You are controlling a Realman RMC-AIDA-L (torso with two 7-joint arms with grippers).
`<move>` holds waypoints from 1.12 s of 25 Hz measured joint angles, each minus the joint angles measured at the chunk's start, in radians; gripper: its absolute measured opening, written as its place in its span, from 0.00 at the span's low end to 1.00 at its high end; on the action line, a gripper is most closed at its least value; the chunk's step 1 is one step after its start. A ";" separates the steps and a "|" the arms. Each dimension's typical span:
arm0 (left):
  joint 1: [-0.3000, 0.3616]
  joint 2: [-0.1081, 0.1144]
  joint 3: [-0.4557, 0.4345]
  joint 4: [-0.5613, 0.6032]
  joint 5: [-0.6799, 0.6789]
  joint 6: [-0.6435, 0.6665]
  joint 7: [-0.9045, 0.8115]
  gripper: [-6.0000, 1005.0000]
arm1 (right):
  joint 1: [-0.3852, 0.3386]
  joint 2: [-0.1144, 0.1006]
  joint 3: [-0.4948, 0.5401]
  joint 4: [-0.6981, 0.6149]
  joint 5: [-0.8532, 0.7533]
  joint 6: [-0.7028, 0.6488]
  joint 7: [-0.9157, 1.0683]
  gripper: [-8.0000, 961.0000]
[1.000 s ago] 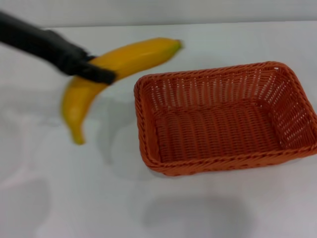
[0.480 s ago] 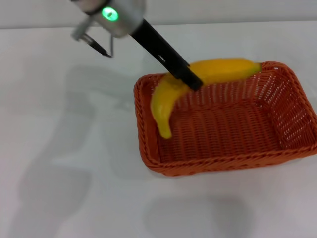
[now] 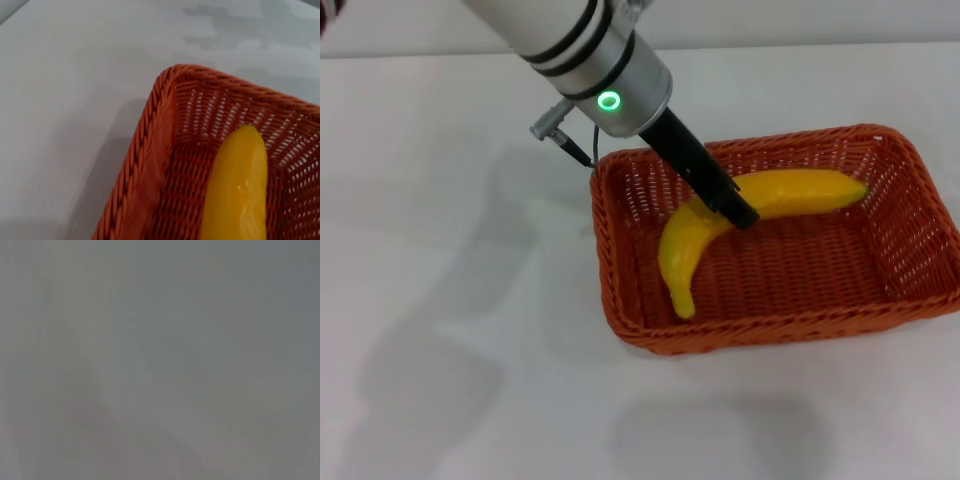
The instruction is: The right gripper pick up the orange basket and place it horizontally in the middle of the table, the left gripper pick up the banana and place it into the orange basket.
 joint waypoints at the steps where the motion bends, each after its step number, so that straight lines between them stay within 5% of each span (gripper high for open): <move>1: 0.004 0.000 0.011 0.000 -0.003 0.009 0.000 0.59 | 0.000 0.000 0.000 0.000 0.000 0.000 0.000 0.91; 7: 0.026 0.000 0.027 -0.017 -0.016 0.032 0.005 0.61 | -0.002 0.000 0.000 0.002 0.000 0.001 -0.001 0.91; 12: 0.093 0.003 0.018 -0.150 -0.029 0.009 0.012 0.62 | -0.017 0.000 0.009 0.001 0.006 0.010 -0.001 0.91; 21: 0.454 0.007 -0.148 -0.588 -0.155 0.004 0.086 0.70 | -0.049 0.001 0.011 -0.002 0.066 0.019 -0.058 0.91; 28: 0.774 0.006 -0.325 -0.649 -0.543 0.020 0.402 0.70 | -0.087 0.034 0.011 0.007 0.173 0.021 -0.236 0.91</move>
